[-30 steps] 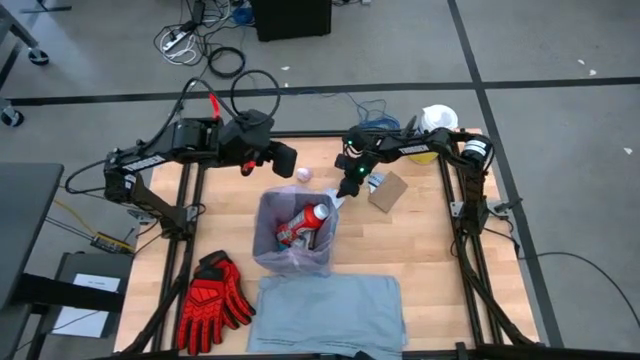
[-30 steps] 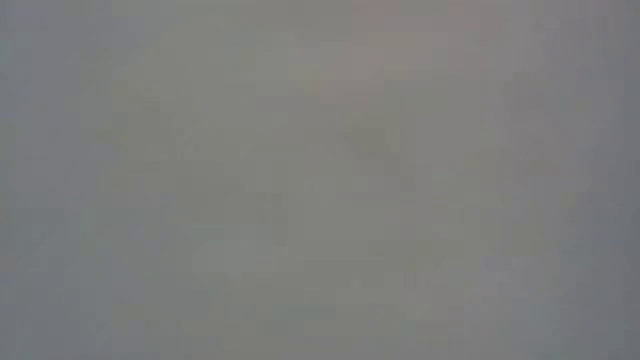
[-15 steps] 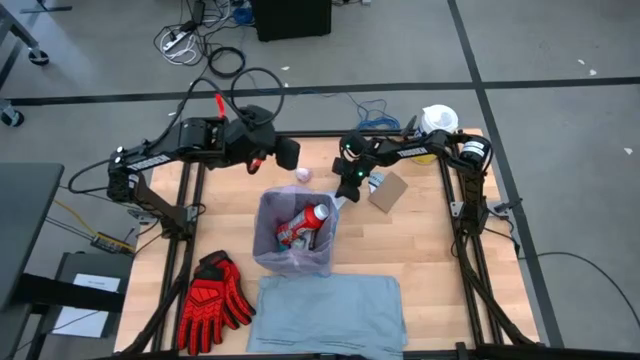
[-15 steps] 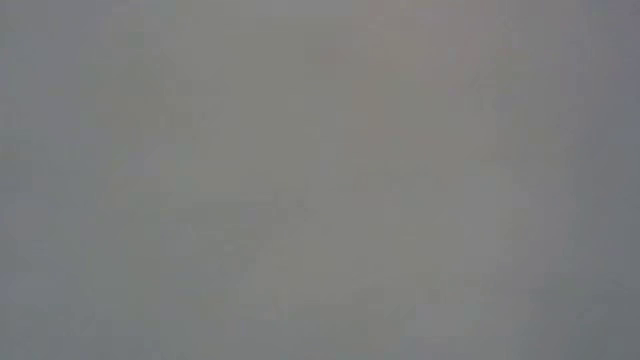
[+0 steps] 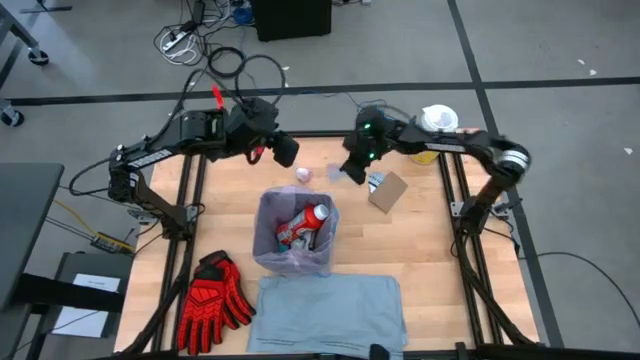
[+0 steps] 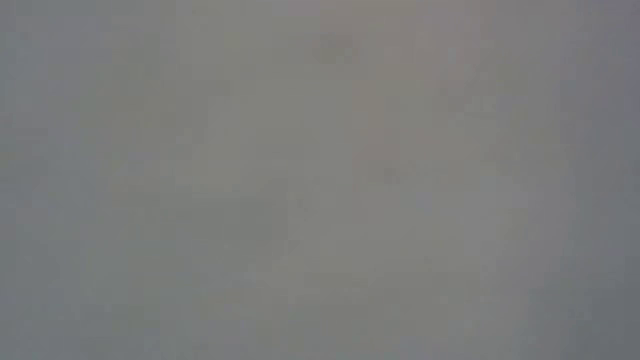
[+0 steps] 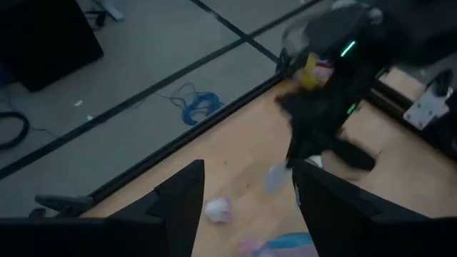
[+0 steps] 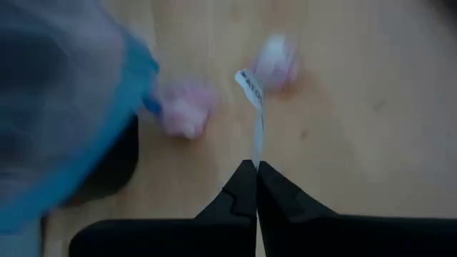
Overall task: Place trash/remove bag and relplace
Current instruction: Put the white paper material into the trash bin
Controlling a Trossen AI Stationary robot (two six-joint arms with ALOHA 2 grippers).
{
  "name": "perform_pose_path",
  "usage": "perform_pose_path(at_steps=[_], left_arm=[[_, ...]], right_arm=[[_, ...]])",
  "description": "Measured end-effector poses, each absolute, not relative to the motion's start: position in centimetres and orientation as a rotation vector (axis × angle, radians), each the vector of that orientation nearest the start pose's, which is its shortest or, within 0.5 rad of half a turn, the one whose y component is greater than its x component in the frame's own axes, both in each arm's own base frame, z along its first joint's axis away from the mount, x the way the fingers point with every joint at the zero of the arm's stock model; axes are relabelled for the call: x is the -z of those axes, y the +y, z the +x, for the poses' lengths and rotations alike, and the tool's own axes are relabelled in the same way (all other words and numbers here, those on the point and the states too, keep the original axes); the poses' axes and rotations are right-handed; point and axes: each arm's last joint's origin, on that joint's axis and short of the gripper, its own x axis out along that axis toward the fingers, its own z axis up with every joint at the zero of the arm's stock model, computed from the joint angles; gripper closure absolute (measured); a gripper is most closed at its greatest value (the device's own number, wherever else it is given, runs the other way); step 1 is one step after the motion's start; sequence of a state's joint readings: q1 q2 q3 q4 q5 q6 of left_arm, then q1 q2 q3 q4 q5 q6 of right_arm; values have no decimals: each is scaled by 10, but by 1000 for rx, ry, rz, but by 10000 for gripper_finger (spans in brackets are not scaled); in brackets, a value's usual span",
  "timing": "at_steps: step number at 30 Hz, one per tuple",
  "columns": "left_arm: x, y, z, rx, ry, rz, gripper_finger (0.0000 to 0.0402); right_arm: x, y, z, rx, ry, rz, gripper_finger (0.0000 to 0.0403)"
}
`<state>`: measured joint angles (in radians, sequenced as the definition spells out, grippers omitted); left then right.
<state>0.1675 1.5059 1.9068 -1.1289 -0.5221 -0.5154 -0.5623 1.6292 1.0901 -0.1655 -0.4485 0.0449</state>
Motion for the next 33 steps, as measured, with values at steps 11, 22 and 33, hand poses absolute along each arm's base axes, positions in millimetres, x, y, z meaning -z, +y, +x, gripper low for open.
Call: perform_pose_path(at_steps=[11, 22, 33], left_arm=[[-460, 93, 265, -668, 595, -188, 191], [-464, 107, 272, -581, 563, -56, 204], [-468, 108, 275, -480, 518, -2, 204]], right_arm=[[-348, -130, 255, -23, 204, 162, 403], [-358, -91, 297, -343, 11, 160, 403], [-349, -70, 373, -635, 107, 361, 403]])
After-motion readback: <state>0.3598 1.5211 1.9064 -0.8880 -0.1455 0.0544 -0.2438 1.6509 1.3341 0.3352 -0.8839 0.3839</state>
